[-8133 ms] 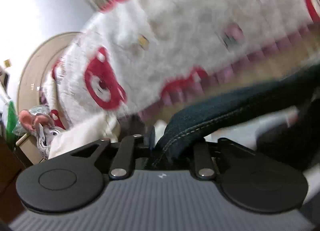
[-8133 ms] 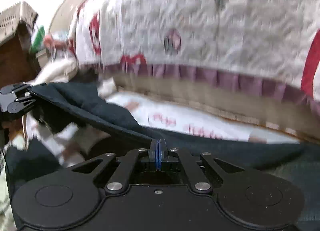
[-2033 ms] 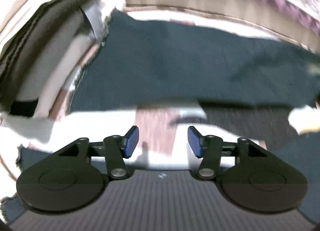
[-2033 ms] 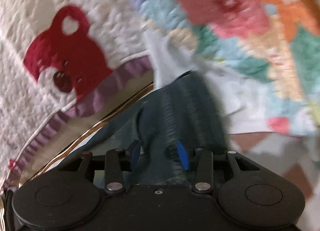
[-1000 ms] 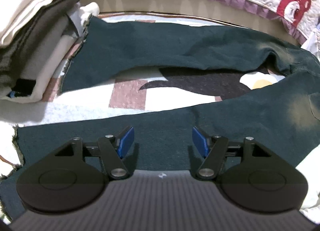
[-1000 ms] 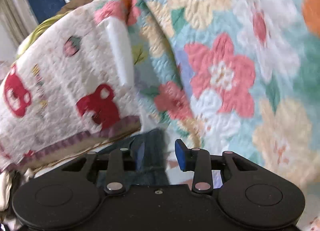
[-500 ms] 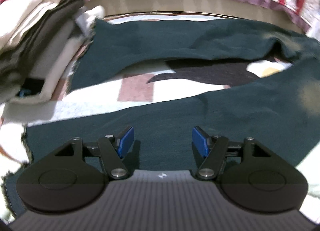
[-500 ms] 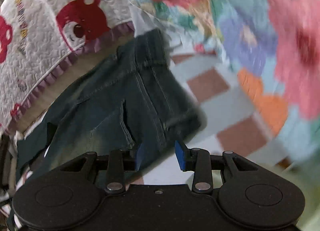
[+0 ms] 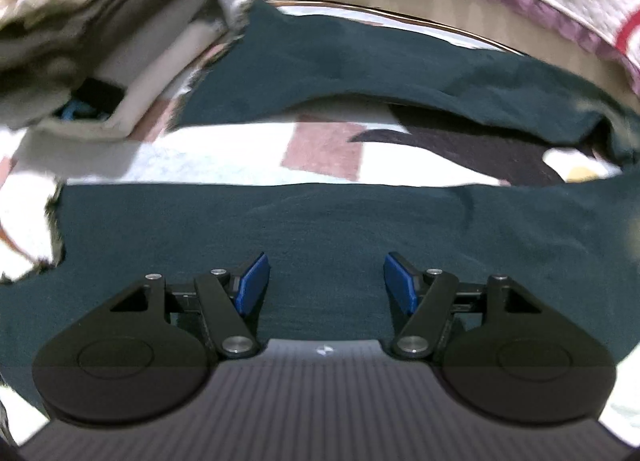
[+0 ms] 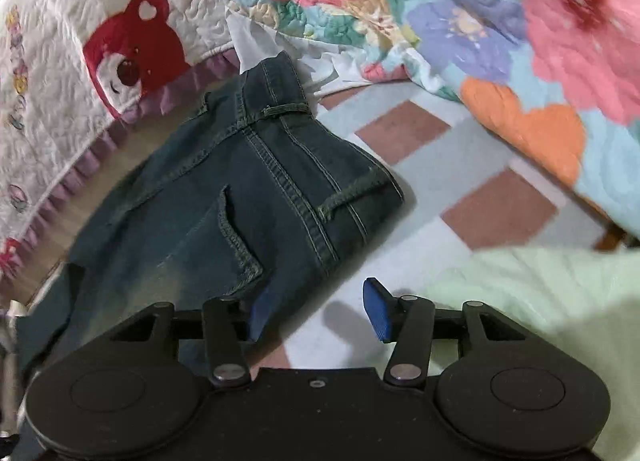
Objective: Fold clothes
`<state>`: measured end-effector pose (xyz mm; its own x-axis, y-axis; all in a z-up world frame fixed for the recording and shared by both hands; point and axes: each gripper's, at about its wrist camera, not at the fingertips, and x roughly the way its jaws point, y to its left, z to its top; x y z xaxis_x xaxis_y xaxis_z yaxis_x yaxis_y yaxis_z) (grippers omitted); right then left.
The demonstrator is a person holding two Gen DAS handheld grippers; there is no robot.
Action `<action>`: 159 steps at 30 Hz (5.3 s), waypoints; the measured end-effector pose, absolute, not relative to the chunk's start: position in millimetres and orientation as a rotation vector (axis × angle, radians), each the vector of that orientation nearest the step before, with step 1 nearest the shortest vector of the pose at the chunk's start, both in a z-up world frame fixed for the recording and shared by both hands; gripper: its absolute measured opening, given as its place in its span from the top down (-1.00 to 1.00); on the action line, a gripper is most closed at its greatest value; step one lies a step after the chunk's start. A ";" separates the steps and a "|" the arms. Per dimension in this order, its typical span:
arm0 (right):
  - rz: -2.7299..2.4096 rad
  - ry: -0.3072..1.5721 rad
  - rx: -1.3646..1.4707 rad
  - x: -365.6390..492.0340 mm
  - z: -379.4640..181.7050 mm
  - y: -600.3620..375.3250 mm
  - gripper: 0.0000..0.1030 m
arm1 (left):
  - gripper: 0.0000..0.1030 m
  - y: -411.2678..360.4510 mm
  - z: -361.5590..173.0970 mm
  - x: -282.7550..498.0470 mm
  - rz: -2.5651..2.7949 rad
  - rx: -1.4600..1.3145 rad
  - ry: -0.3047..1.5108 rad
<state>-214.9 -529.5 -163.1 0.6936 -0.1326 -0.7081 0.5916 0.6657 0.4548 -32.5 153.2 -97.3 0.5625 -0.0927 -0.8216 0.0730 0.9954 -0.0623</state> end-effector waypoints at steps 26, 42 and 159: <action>-0.744 0.601 0.493 -235.9 -116.4 -537.0 0.81 | -0.24 164.8 -103.0 -30.0 -0.072 -0.017 1.041; -0.700 0.634 0.304 -242.4 -81.8 -493.2 0.43 | -0.26 174.3 -105.1 -37.0 0.043 0.015 1.021; -0.175 0.775 0.287 -160.1 -103.7 -522.5 0.03 | 0.88 294.4 -87.1 -101.7 0.362 -0.316 0.847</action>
